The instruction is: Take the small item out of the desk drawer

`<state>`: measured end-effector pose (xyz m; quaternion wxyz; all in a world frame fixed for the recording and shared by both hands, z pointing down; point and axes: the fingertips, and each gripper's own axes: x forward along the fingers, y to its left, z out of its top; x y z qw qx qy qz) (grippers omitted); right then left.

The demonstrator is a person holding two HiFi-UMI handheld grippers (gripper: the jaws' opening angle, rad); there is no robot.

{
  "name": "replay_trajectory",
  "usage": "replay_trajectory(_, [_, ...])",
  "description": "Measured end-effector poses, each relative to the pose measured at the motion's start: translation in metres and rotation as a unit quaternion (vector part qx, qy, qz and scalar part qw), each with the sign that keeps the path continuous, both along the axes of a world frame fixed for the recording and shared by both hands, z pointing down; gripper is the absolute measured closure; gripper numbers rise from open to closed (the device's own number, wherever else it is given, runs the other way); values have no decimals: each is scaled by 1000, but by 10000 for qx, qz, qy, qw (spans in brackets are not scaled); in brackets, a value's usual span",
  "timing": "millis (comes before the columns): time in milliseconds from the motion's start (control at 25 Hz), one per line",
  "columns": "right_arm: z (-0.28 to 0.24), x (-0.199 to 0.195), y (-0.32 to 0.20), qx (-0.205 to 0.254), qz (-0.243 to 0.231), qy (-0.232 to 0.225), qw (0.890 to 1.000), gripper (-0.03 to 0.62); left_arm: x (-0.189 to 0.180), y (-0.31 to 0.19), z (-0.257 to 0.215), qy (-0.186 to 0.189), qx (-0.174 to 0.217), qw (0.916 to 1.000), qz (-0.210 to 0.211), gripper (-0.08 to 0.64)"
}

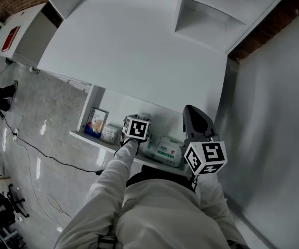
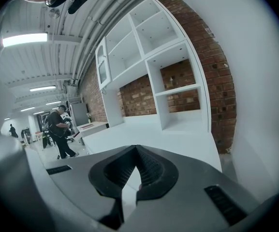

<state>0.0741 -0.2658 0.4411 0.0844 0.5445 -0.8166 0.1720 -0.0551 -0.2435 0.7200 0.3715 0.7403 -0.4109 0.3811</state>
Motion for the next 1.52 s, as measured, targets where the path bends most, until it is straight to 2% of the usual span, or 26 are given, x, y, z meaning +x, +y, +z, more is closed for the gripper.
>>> replay_trajectory(80, [2,2,-1,-22,6,42,10000,565,-2,-1,1,-92,-68,9999,-10,304])
replay_trajectory(200, [5,4,-2,-32,-16,125,9999,565,-16,-4,-4,-461,-119,9988,-61,304])
replay_trajectory(320, [6,5,-3,-46,-19,100,9999,565,-20,-4,-3,-604,-154,9980,-57,305])
replay_trajectory(440, [7,3,-3,-75,-44,88,9999,565,-15,-4,4,-517,-173,9985,-69,321])
replay_trajectory(640, [9,-1,0,-120,-69,33,9999,565,-27,-4,-6,-902,-106,9959,-8,346])
replay_trajectory(840, [10,-5,3,-117,-125,63,9998,565,-5,3,10,-380,-89,9992,80,359])
replay_trajectory(1320, [7,-17,14,-67,-205,-15,9998,565,-8,-1,-45,-92,529,9986,1,364])
replay_trajectory(1520, [4,-26,21,-41,-252,-74,9996,565,-13,-8,-79,-54,1004,9949,-41,364])
